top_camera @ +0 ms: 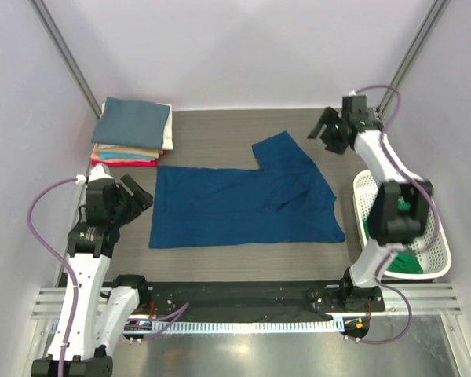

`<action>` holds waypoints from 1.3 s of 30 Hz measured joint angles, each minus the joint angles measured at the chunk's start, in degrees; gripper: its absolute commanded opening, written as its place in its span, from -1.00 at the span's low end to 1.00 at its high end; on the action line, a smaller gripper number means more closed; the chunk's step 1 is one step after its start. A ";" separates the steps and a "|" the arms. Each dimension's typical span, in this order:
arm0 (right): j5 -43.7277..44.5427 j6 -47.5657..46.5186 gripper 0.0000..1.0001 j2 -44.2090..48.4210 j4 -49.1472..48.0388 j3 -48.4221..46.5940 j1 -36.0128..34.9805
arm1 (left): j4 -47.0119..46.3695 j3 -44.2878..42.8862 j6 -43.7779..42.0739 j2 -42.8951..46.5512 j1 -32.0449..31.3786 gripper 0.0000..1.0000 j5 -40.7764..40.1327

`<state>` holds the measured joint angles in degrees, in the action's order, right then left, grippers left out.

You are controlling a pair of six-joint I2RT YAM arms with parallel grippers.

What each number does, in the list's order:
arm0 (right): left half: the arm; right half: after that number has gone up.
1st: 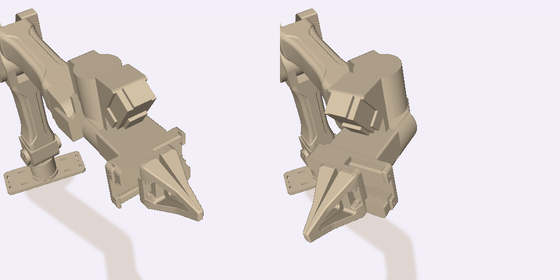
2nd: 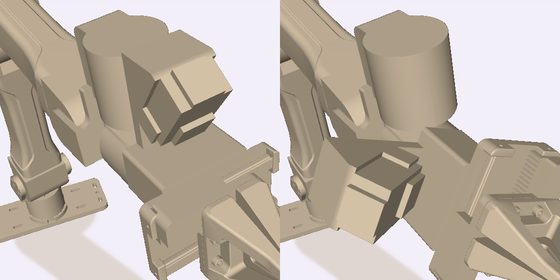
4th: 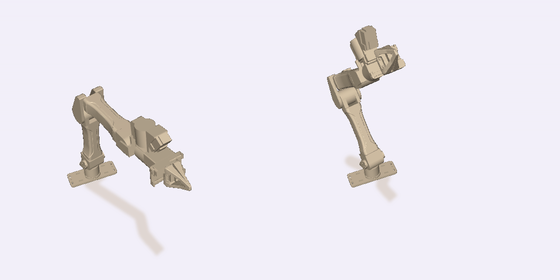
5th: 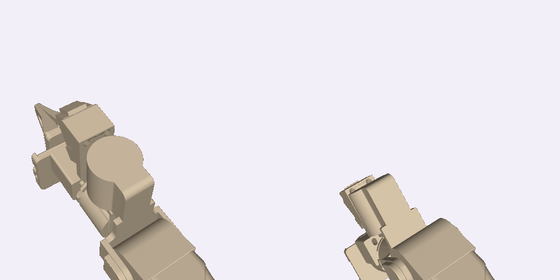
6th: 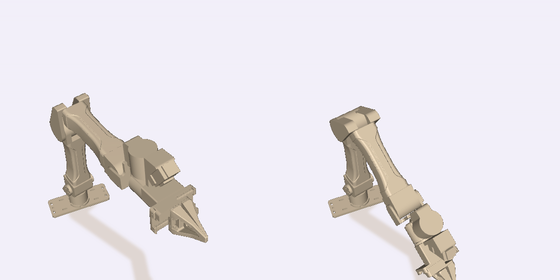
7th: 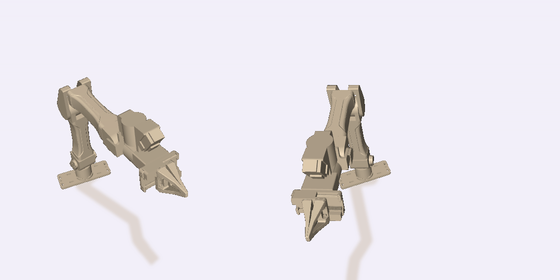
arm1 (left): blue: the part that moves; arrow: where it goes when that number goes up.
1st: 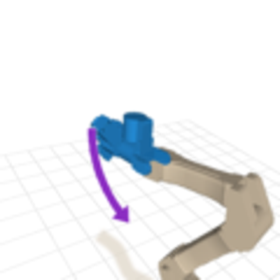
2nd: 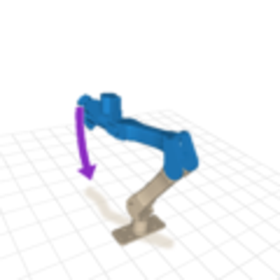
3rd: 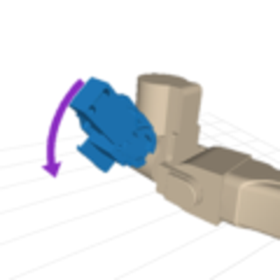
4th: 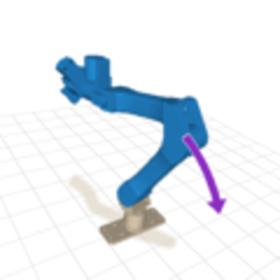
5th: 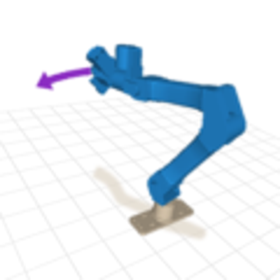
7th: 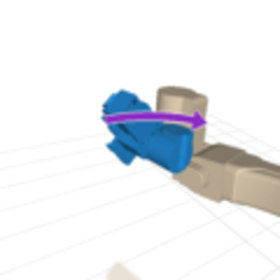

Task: Fold and stack the t-shirts
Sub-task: Fold the tshirt

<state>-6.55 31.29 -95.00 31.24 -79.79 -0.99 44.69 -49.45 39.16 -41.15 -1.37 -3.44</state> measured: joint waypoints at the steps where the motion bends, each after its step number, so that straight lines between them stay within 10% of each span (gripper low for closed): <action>1: -0.42 -1.40 0.52 -6.56 -0.55 -6.78 -0.17 | -0.26 1.07 -0.90 -0.02 0.00 0.42 0.04; 15: -0.46 -10.78 0.52 -54.80 -3.50 -55.69 -4.87 | -1.90 4.09 -5.16 -3.91 0.00 0.43 3.02; 29: -0.31 -14.69 -0.22 -53.55 -7.80 -50.23 -7.76 | -2.56 4.28 -5.18 -5.07 0.07 0.42 3.67; 33: -1.40 -15.19 -0.92 -53.51 -8.44 -49.53 -7.32 | -3.48 4.22 -5.20 -7.54 0.37 0.42 2.93; 39: -2.89 -16.17 -0.98 -53.46 -9.64 -48.54 -6.97 | -9.27 0.57 -3.41 -21.20 0.37 0.22 0.04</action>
<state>-9.43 15.11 -148.46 21.61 -128.33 -7.97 35.42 -48.88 35.75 -62.35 -0.99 -3.40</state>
